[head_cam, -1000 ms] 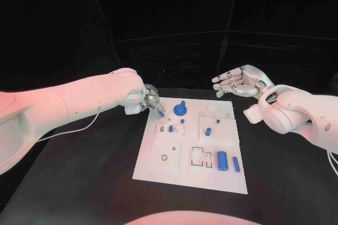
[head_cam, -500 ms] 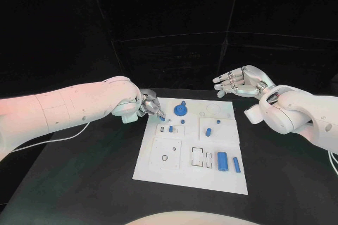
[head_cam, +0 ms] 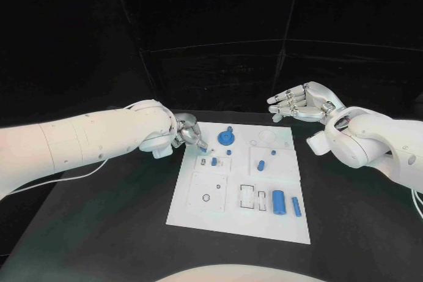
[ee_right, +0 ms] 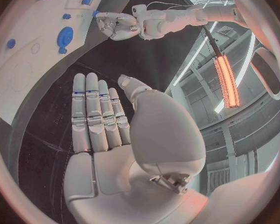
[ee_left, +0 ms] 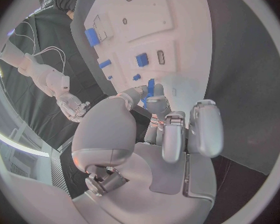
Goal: Assemble the parts on the task board
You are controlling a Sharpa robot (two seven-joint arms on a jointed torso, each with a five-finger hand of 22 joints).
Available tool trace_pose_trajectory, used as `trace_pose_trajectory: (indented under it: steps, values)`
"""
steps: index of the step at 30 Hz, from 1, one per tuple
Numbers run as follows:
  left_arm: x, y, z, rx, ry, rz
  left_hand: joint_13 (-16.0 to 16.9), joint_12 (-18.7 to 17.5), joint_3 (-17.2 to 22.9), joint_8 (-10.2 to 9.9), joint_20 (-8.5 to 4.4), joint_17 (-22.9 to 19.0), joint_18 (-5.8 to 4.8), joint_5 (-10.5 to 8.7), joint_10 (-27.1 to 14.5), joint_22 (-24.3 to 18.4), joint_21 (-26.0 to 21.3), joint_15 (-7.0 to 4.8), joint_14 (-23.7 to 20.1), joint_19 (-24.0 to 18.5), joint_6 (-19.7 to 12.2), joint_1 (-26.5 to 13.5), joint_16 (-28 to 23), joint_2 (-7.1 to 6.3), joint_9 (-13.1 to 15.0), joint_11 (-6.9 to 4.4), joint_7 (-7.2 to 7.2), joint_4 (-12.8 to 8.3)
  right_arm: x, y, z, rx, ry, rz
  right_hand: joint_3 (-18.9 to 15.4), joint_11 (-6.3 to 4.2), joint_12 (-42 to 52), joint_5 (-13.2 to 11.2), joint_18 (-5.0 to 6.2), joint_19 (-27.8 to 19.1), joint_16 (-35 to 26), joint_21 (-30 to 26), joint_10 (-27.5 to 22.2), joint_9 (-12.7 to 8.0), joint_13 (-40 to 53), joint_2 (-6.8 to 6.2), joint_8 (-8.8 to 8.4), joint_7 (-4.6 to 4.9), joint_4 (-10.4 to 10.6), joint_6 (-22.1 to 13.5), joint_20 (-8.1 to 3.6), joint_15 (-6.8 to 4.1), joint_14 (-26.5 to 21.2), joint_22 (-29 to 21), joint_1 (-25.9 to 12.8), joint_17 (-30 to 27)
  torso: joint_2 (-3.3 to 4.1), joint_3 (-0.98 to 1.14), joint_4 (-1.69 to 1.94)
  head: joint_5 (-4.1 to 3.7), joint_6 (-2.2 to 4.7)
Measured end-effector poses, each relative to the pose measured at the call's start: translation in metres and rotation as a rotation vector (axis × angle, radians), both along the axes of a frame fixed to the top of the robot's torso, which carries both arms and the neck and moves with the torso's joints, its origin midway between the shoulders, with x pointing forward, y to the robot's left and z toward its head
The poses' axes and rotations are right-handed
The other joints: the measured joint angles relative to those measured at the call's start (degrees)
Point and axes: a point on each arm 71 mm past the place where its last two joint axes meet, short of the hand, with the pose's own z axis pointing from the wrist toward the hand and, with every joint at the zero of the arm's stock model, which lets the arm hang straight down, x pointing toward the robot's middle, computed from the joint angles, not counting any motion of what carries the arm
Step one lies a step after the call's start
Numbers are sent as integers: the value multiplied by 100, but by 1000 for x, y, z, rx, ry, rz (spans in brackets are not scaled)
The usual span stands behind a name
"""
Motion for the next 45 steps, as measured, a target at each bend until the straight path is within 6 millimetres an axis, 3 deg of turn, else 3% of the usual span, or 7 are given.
trace_pose_trajectory:
  steps: [4, 9, 45]
  values:
    - [-11, 1, -19, 35, 14, -20, 6, 0, 0, 12, 0, 0, 1, 17, 9, 4, 0, 0, 0, 0, 8, -1, 0, -1, 1, -9, -7, 0, 0, 0, 0, 0, 0, 0, 0, 0, 0, 0, 0, 0, 0, 0, 0, 0, 0, 0, 0, 0, 0, 0, 0, 0, 0, 0, 0, 0, 8, -4, -5, 9, -15]
    - [-9, -1, -13, 53, -11, -33, 20, 0, -1, 12, 0, 0, 1, 17, 9, 9, 0, 0, 0, 0, 8, -2, 0, -2, 5, -8, -7, -1, 0, 0, 0, 0, 0, 0, 0, 0, 0, 0, 0, 0, 0, 0, 0, 0, 0, 0, 0, 0, 0, 0, 0, 0, 0, 1, 0, 0, 12, -4, -12, 13, -25]
    - [-15, -7, -18, 94, 16, -76, 51, 39, 63, -1, 0, 0, 1, 35, 31, 7, -1, 0, 0, 0, 9, -32, 0, -30, 5, -26, -7, -66, 0, 0, 0, 1, 0, 1, 0, 0, 0, 0, 0, 0, 0, 0, 0, 0, 0, 0, 0, 0, 0, 0, 0, 0, 0, 2, 0, 0, 12, -1, -12, 15, -60]
